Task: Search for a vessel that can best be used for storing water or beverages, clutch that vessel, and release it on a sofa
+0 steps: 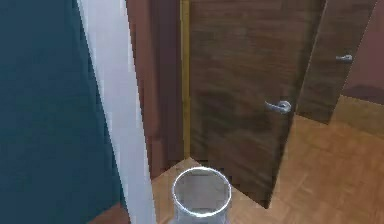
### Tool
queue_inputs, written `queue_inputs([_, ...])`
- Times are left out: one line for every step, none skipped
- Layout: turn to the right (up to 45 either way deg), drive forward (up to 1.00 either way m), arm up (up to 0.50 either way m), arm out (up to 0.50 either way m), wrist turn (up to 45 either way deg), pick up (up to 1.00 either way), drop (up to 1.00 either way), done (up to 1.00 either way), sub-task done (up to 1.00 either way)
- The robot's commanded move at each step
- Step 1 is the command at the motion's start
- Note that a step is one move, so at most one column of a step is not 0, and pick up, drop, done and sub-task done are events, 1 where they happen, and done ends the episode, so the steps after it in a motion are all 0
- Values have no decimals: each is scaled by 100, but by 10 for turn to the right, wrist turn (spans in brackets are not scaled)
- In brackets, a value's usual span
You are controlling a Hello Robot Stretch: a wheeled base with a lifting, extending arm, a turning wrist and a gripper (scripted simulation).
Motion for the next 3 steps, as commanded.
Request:
queue_inputs([180,0,0,0,0,0,0,0,0])
queue_inputs([0,65,0,0,0,0,0,0,0])
queue_inputs([450,0,0,0,0,0,0,0,0])
